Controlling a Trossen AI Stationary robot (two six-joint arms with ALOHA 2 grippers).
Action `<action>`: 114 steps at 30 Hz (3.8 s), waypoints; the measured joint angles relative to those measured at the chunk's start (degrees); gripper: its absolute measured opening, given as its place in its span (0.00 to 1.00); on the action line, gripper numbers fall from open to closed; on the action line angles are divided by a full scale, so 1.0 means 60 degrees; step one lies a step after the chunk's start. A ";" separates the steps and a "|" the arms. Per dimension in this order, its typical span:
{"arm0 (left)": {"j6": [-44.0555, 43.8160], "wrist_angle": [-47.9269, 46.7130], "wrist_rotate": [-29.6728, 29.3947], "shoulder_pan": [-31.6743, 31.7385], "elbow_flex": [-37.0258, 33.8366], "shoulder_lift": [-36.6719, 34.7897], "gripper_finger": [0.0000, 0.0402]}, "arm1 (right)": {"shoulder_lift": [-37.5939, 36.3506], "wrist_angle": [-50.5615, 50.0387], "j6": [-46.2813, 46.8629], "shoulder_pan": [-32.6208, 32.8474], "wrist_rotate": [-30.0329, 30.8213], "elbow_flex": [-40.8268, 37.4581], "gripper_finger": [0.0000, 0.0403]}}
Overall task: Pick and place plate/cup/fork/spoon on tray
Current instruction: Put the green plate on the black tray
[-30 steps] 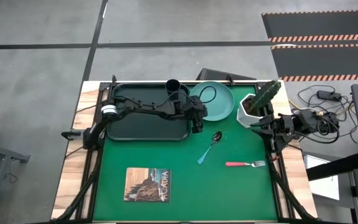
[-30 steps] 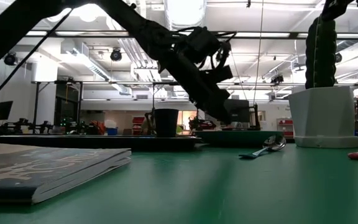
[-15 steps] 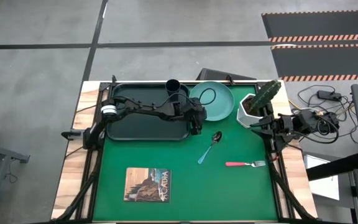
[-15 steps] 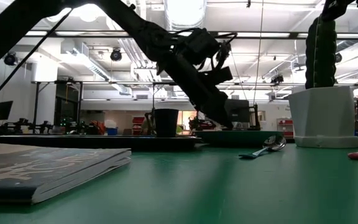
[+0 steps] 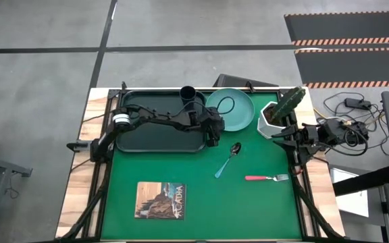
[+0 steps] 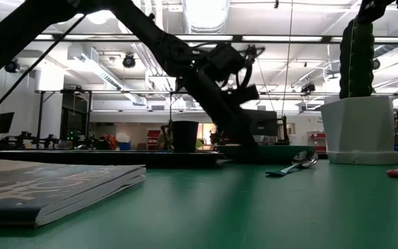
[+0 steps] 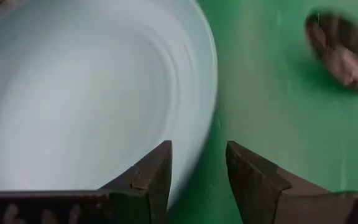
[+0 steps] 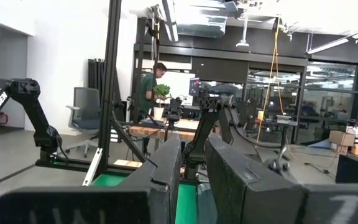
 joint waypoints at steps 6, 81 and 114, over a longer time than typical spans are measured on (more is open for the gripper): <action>0.0018 0.0288 0.0004 0.0004 0.0003 0.0181 0.33 | 0.0000 -0.0031 -0.0017 0.0002 0.0080 0.0004 0.16; -0.4334 -0.3829 -0.5529 -0.4051 -0.7422 -0.9597 0.00 | 0.0000 -0.0275 0.0184 -0.0002 0.0073 0.0004 0.16; -0.5064 0.1074 -0.6516 -0.2270 -1.1236 -0.8833 0.00 | 0.0000 -0.0279 0.0147 -0.0002 0.0078 0.0004 0.16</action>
